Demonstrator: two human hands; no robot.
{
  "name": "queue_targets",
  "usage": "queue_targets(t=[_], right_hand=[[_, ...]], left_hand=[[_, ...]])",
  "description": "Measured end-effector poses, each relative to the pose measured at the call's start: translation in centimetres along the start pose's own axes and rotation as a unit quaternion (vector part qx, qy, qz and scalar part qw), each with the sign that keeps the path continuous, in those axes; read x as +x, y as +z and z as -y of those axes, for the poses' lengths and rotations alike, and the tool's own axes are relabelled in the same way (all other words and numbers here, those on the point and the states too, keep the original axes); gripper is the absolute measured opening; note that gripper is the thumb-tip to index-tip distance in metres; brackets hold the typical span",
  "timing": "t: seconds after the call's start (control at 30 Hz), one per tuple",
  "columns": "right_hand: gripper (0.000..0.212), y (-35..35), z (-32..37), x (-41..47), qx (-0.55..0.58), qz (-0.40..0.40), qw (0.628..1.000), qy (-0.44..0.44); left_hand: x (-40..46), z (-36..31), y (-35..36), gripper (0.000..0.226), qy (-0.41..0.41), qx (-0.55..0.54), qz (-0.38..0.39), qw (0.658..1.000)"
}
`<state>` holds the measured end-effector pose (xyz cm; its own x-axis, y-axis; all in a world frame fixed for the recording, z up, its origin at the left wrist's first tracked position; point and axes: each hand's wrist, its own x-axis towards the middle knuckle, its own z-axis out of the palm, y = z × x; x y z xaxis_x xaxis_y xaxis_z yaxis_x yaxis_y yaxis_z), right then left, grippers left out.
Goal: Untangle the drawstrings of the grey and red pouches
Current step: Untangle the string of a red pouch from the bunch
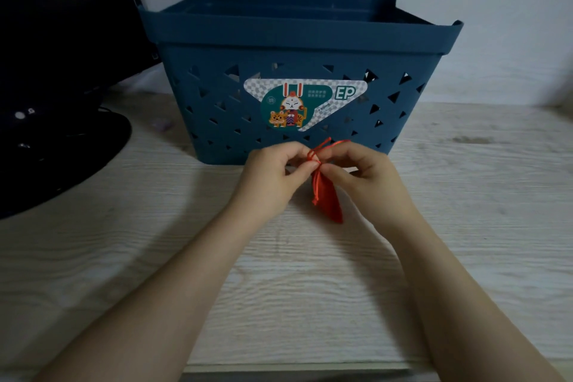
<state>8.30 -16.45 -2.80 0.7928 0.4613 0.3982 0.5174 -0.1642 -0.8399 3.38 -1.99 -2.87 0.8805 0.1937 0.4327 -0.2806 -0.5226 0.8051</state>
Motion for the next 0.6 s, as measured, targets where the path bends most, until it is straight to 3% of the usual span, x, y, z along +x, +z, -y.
queue_targets(t=[0.27,0.4,0.6], right_hand=[[0.023,0.3,0.3,-0.2,-0.015,-0.016,0.998,0.064],[0.023,1.1,0.2,-0.4,-0.048,-0.031,0.996,0.075],[0.021,1.8,0.6,-0.5,-0.098,-0.059,0.993,0.009]], left_hand=[[0.0,0.7,0.1,0.007,0.056,0.066,-0.001,0.996],[-0.1,0.8,0.1,0.007,0.116,0.155,0.007,0.981],[0.1,0.6,0.3,0.007,0.168,0.22,-0.019,0.961]])
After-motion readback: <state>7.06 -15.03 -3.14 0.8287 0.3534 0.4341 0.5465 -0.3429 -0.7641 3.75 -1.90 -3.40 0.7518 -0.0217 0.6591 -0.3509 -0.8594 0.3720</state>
